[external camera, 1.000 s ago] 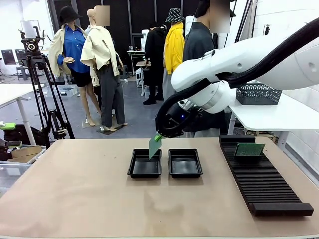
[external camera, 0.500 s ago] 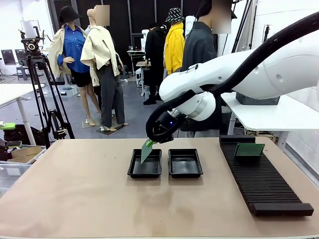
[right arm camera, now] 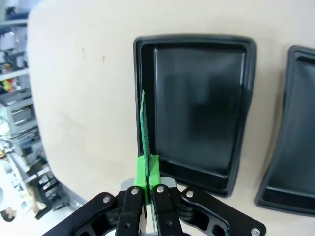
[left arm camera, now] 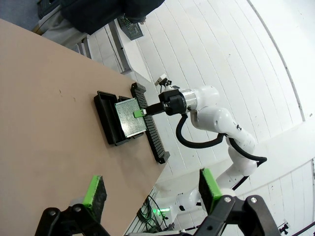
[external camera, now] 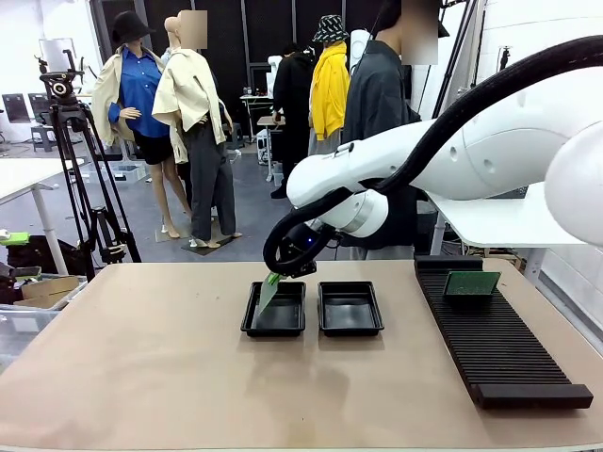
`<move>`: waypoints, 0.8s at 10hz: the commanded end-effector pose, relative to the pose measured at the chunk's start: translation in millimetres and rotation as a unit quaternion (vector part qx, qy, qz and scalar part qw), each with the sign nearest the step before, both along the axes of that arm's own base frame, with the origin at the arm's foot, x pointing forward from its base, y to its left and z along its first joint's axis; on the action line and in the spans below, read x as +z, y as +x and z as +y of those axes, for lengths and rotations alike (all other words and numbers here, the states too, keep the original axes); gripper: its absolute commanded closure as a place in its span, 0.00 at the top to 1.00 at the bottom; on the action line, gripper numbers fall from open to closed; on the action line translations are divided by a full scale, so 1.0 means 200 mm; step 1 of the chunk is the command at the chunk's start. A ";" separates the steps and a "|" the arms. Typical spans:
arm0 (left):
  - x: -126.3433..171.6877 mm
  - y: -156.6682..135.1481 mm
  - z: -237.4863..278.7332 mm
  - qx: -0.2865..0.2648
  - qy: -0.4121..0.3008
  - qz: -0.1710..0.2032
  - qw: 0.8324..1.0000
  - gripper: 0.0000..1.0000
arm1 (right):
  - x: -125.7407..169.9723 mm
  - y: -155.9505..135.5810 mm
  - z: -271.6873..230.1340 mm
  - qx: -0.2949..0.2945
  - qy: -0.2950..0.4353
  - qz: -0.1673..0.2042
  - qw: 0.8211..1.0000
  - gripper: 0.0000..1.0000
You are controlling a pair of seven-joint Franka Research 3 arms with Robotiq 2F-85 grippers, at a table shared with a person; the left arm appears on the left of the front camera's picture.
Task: Inspect and transfer BCBs to ESD trays.
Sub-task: Pick up the Blank PCB from the PCB Rack and place it in the left ESD tray.
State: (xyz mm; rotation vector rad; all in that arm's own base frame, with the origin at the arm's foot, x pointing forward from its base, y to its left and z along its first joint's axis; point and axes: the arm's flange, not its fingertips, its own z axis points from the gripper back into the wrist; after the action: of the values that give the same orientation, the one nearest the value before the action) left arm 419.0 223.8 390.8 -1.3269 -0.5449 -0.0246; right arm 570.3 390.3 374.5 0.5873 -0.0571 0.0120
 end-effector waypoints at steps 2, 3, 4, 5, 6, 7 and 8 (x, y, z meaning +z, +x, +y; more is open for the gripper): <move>0.01 -0.01 0.00 0.004 0.002 0.003 1.000 1.00 | -0.06 0.06 0.09 -0.018 -0.016 0.004 1.000 0.00; 0.01 -0.01 0.00 0.004 0.002 0.003 1.000 1.00 | -0.07 0.08 0.09 -0.019 -0.019 0.006 1.000 0.00; 0.01 -0.01 0.00 0.004 0.002 0.003 1.000 1.00 | -0.08 0.10 0.08 -0.026 -0.020 0.007 0.999 0.00; 0.01 -0.01 0.00 0.004 0.002 0.003 1.000 1.00 | -0.10 0.11 0.08 -0.028 -0.022 0.008 0.999 0.00; 0.01 -0.01 0.00 0.004 0.002 0.003 1.000 1.00 | -0.10 0.12 0.07 -0.031 -0.029 0.008 0.999 0.00; 0.01 -0.01 0.00 0.004 0.002 0.003 1.000 1.00 | -0.09 0.12 0.04 -0.023 -0.034 0.001 0.999 0.00; 0.01 -0.01 0.00 0.004 0.002 0.003 1.000 1.00 | -0.12 0.09 0.04 -0.015 -0.010 0.010 1.000 0.00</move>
State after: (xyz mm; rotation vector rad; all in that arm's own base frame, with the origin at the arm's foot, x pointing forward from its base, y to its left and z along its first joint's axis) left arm 419.0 223.8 390.8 -1.3269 -0.5447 -0.0245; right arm 591.2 395.8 351.0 0.5573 -0.0528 -0.0213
